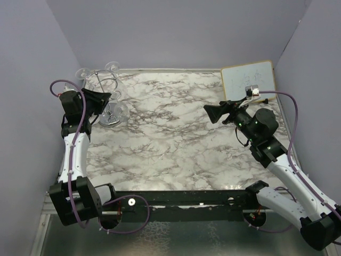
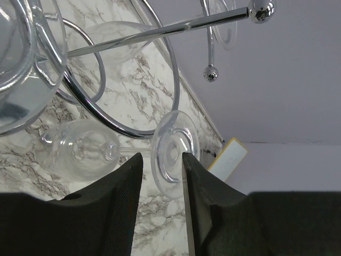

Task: Take the wine glass off the wine glass rack

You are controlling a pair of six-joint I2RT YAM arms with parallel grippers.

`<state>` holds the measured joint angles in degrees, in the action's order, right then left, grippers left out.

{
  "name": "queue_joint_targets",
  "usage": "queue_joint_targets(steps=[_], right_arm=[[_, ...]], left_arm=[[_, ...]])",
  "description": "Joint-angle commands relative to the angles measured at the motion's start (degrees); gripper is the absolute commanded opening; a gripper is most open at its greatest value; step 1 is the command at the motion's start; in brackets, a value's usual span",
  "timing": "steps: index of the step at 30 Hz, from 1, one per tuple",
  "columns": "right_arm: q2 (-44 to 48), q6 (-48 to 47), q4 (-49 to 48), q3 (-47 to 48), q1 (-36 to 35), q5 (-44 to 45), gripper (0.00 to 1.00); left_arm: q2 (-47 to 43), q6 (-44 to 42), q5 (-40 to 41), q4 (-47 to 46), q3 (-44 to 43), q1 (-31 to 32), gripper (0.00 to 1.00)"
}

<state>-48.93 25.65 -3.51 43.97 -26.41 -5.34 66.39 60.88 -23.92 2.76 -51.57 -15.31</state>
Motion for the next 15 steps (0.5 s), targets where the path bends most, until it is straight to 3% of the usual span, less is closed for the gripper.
queue_joint_targets(steps=[1, 15], right_arm=[[0.0, -0.6, -1.3, -0.5, 0.0, 1.7, 0.93], [0.0, -0.7, -1.4, -0.6, 0.0, 1.7, 0.93]], left_arm=[[0.6, 0.2, -1.6, -2.3, 0.6, -0.3, 0.37], [1.0, 1.6, -2.6, -4.4, 1.4, -0.2, 0.26]])
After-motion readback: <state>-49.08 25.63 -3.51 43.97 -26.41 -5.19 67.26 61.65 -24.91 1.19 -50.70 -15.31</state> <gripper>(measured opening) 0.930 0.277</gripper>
